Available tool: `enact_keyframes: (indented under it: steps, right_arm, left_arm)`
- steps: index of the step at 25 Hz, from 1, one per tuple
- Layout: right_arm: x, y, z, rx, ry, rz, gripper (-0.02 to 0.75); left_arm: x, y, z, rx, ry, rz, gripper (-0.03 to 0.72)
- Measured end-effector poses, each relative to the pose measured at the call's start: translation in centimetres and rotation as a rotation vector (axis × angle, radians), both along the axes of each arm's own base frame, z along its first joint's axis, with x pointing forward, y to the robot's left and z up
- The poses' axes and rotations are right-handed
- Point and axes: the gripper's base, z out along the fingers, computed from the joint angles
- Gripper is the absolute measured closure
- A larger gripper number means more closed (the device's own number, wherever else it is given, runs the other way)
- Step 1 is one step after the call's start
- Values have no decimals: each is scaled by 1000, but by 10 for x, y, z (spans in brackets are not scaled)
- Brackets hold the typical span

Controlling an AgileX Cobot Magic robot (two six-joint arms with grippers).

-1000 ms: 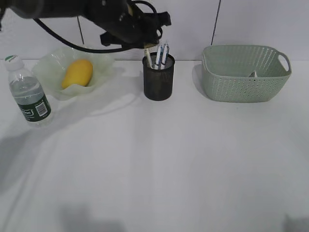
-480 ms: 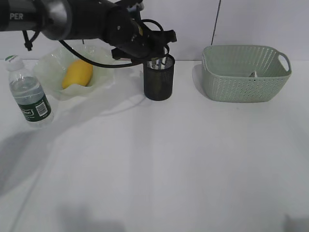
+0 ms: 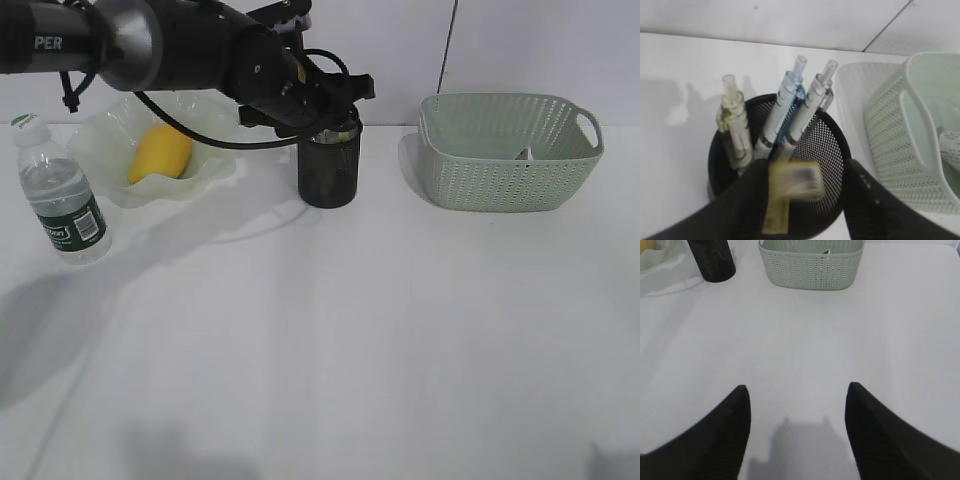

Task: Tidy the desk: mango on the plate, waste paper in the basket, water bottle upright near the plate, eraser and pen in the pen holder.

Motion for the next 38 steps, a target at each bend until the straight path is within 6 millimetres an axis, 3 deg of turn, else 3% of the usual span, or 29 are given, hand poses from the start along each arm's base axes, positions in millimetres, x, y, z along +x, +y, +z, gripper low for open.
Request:
enact_keyframes:
  steps: [11,17,24,32,38]
  right_arm:
    - [0,0,0,0,0,0,258]
    - [0,0,0,0,0,0,260]
    - [0,0,0,0,0,0,260]
    - [0,0,0,0,0,0,259]
    - [0,0,0,0,0,0,259]
  left_arm:
    - [-1,1,3,14,4,1,304]
    - [-11,10,47,0,-24,14,304]
    - [-44,27,87,223,48,-70,304]
    - [-86,53,102,534,307,-194,304]
    - [-106,54,125,471,318,-308,304]
